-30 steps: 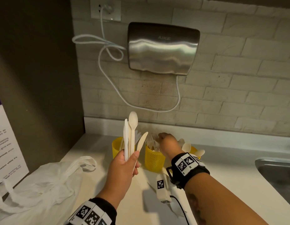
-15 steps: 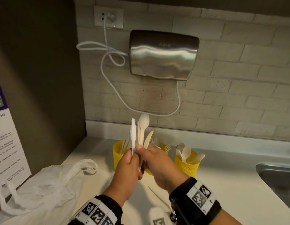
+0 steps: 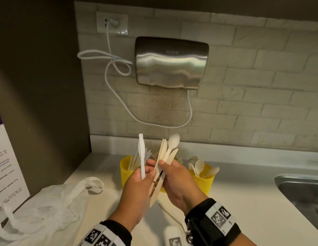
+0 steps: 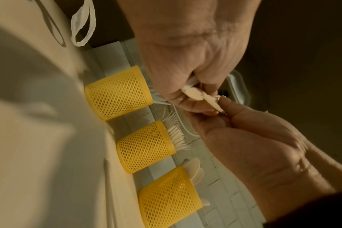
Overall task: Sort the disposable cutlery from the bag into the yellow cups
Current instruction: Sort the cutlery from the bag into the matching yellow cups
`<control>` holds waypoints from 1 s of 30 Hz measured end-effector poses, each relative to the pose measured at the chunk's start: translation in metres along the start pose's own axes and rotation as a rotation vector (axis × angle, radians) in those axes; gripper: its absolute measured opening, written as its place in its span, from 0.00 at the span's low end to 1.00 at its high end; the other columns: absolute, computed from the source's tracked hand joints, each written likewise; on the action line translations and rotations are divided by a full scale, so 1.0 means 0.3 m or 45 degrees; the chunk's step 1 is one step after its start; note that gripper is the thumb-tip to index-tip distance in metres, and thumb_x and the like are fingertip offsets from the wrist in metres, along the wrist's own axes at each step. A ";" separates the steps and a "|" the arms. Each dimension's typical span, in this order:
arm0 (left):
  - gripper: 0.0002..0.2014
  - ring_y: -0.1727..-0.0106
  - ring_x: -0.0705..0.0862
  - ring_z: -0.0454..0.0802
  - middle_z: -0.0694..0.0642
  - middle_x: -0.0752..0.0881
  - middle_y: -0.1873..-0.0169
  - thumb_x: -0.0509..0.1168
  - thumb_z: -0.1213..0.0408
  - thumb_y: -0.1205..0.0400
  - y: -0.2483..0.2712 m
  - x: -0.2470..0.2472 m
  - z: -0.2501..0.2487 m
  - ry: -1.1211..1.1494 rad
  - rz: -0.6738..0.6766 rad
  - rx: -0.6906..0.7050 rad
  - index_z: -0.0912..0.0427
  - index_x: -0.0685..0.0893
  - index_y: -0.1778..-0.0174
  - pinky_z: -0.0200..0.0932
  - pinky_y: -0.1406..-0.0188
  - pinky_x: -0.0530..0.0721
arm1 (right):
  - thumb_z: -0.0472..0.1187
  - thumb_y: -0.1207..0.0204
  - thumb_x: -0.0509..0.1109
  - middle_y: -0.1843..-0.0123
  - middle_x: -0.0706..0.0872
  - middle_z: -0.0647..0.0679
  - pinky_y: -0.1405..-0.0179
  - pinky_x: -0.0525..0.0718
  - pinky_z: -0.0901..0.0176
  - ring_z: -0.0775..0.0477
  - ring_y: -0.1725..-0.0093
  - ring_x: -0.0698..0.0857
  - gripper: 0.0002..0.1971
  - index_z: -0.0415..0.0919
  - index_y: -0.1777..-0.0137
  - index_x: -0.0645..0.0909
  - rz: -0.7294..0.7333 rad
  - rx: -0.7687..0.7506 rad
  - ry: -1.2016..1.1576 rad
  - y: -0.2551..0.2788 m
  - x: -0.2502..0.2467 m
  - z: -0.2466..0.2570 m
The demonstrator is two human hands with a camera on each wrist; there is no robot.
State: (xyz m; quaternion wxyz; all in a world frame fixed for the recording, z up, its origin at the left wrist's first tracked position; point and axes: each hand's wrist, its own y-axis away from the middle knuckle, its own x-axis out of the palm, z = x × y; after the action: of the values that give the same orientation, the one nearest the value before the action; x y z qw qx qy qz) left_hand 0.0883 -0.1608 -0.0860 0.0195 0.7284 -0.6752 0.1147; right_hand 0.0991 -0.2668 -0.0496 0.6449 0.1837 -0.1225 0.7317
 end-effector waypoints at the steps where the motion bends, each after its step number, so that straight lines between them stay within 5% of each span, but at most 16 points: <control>1: 0.07 0.52 0.91 0.58 0.55 0.93 0.59 0.63 0.63 0.13 0.002 0.003 0.004 -0.035 -0.011 0.006 0.53 0.86 0.51 0.51 0.50 0.90 | 0.37 0.12 0.56 0.44 0.91 0.37 0.46 0.89 0.42 0.33 0.45 0.90 0.13 0.37 0.36 0.79 -0.041 -0.054 0.024 -0.003 0.000 -0.004; 4: 0.08 0.59 0.90 0.53 0.52 0.92 0.60 0.61 0.59 0.12 0.021 0.029 -0.004 -0.030 0.077 0.010 0.45 0.85 0.45 0.45 0.63 0.88 | 0.39 0.12 0.56 0.50 0.91 0.38 0.75 0.83 0.59 0.44 0.63 0.89 0.12 0.39 0.39 0.80 -0.128 -0.168 0.204 0.002 0.005 -0.015; 6: 0.09 0.71 0.82 0.48 0.53 0.88 0.66 0.60 0.59 0.12 0.027 0.042 -0.002 -0.012 0.154 -0.008 0.44 0.84 0.41 0.41 0.73 0.79 | 0.41 0.12 0.58 0.57 0.88 0.39 0.81 0.76 0.64 0.48 0.70 0.84 0.11 0.43 0.41 0.82 -0.142 -0.182 0.266 0.005 0.008 -0.032; 10: 0.06 0.77 0.67 0.44 0.53 0.77 0.71 0.61 0.65 0.12 0.012 0.028 0.015 0.009 0.197 -0.111 0.57 0.84 0.45 0.37 0.77 0.66 | 0.41 0.15 0.62 0.64 0.84 0.40 0.78 0.73 0.58 0.48 0.73 0.79 0.09 0.38 0.47 0.83 -0.213 -0.196 0.174 -0.020 -0.014 -0.010; 16: 0.05 0.79 0.65 0.43 0.55 0.77 0.72 0.62 0.66 0.13 0.007 0.001 0.044 -0.083 0.246 -0.155 0.60 0.83 0.48 0.35 0.82 0.65 | 0.34 0.19 0.70 0.65 0.81 0.49 0.70 0.73 0.65 0.58 0.72 0.75 0.04 0.41 0.55 0.81 -0.357 -0.276 0.116 -0.080 -0.102 0.186; 20: 0.06 0.78 0.67 0.44 0.55 0.78 0.71 0.61 0.65 0.13 0.007 0.002 0.051 -0.072 0.260 -0.122 0.64 0.81 0.51 0.35 0.80 0.66 | 0.32 0.19 0.68 0.65 0.81 0.50 0.68 0.74 0.64 0.56 0.69 0.76 0.06 0.43 0.55 0.80 -0.492 -0.585 0.102 -0.082 -0.161 0.331; 23: 0.10 0.77 0.66 0.45 0.54 0.77 0.72 0.60 0.62 0.12 0.002 0.003 0.052 -0.057 0.226 -0.100 0.63 0.82 0.54 0.36 0.78 0.64 | 0.39 0.21 0.71 0.65 0.83 0.52 0.61 0.79 0.52 0.49 0.63 0.82 0.05 0.47 0.58 0.80 -0.801 -0.826 0.699 -0.058 -0.251 0.376; 26: 0.12 0.75 0.63 0.46 0.54 0.73 0.73 0.60 0.59 0.12 -0.004 0.004 0.055 0.031 0.209 -0.123 0.64 0.82 0.55 0.38 0.78 0.61 | 0.44 0.21 0.70 0.60 0.86 0.49 0.61 0.73 0.58 0.41 0.57 0.84 0.05 0.43 0.53 0.82 -1.006 -0.767 1.366 -0.041 -0.343 0.298; 30: 0.08 0.76 0.62 0.44 0.53 0.68 0.73 0.64 0.61 0.14 -0.006 0.004 0.053 0.063 0.238 -0.128 0.62 0.82 0.48 0.37 0.79 0.62 | 0.43 0.21 0.68 0.59 0.88 0.46 0.65 0.76 0.56 0.41 0.59 0.85 0.05 0.42 0.53 0.82 -0.986 -0.603 1.586 -0.047 -0.422 0.135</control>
State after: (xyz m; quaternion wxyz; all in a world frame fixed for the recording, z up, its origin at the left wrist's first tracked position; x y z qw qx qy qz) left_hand 0.0923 -0.1648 -0.1010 0.0619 0.6573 -0.7444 0.1000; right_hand 0.1303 -0.3954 -0.0677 0.8271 -0.3752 0.1829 0.3763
